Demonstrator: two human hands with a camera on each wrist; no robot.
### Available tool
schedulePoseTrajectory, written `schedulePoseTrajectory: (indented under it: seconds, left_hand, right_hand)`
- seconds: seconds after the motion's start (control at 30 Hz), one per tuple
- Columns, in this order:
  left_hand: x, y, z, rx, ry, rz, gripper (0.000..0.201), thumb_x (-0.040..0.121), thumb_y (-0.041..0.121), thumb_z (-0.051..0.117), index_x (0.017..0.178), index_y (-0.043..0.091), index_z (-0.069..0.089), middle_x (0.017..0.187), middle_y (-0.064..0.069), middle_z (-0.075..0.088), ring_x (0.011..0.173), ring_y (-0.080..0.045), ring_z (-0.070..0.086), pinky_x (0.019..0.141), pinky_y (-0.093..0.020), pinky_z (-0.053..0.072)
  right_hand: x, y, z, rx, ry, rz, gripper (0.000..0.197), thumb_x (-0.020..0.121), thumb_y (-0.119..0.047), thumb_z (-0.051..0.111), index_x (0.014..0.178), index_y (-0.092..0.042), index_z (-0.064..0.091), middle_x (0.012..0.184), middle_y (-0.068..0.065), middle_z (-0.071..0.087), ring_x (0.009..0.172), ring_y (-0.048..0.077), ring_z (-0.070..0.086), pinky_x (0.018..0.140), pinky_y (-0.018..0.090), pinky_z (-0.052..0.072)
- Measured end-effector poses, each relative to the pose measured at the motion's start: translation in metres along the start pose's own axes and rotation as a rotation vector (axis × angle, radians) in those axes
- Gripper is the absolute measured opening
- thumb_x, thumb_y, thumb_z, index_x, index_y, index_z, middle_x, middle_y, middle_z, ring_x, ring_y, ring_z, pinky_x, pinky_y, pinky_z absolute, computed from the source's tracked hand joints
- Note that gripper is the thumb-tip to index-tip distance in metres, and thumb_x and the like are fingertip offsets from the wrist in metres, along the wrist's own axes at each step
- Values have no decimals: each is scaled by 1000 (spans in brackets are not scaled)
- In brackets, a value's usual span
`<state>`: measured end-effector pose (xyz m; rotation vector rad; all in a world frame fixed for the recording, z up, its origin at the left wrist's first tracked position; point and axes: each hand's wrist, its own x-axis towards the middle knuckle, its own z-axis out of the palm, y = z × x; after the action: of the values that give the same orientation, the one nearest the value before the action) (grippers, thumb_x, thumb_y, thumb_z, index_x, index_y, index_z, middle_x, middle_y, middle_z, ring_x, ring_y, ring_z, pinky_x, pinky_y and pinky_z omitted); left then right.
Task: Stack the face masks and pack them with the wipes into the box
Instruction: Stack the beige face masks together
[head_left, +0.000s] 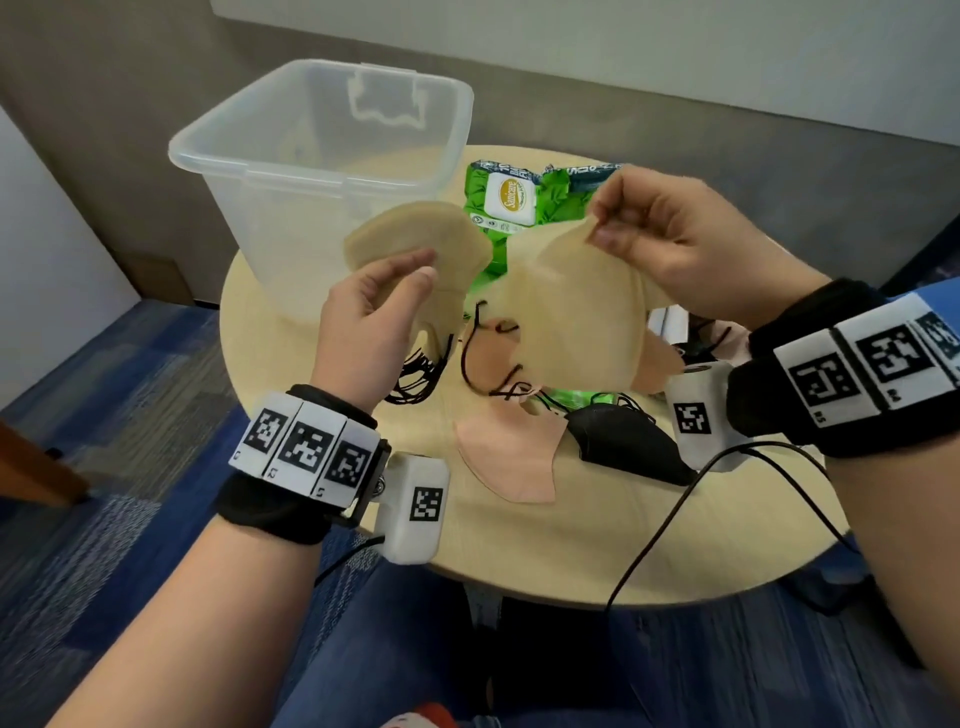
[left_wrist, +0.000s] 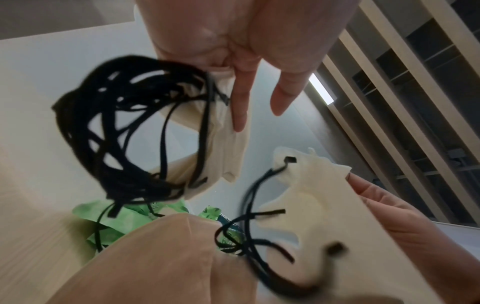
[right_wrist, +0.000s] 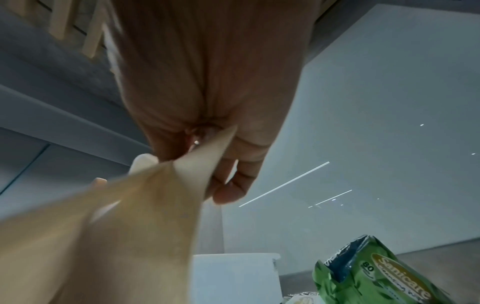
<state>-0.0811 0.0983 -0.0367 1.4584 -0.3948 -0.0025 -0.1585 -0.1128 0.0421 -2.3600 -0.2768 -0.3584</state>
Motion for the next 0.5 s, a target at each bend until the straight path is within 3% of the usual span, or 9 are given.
schedulePoseTrajectory:
  seconds: [0.1, 0.17, 0.27, 0.37, 0.5]
  left_hand:
    - [-4, 5, 4, -56, -41, -30, 35, 79, 33, 52, 103, 13, 68, 98, 4, 68, 98, -8, 60, 83, -20, 46]
    - [-9, 8, 7, -80, -108, -41, 34, 78, 38, 53, 97, 16, 70, 93, 2, 71, 93, -11, 62, 81, -23, 47]
    - [-17, 12, 14, -151, -204, -69, 12, 86, 23, 60, 83, 15, 69, 69, 8, 70, 67, -4, 64, 63, -17, 49]
    - [-21, 9, 20, -134, -223, -76, 11, 88, 5, 59, 82, 10, 66, 63, 9, 68, 58, -2, 60, 57, -15, 50]
    - [-21, 5, 22, -134, -191, -109, 13, 89, 4, 57, 79, 5, 66, 57, 7, 64, 47, -4, 55, 46, -15, 46]
  right_hand:
    - [-1, -4, 0, 39, -143, 14, 15, 91, 6, 49, 92, -9, 51, 70, -23, 58, 69, -11, 51, 69, 4, 38]
    - [0, -5, 3, 48, -172, 10, 13, 92, 5, 49, 92, -7, 52, 72, -19, 57, 69, -10, 50, 69, 4, 37]
    - [4, -5, 11, 31, -123, 3, 15, 91, -2, 50, 89, -16, 53, 80, -12, 54, 73, -10, 49, 73, 7, 38]
    - [8, 0, 21, 37, -12, 17, 16, 85, -15, 49, 83, -31, 50, 81, -16, 54, 77, -7, 51, 77, 12, 39]
    - [5, 3, 34, -26, 54, 27, 7, 83, -18, 50, 85, -24, 54, 81, -18, 54, 80, -2, 52, 80, 20, 42]
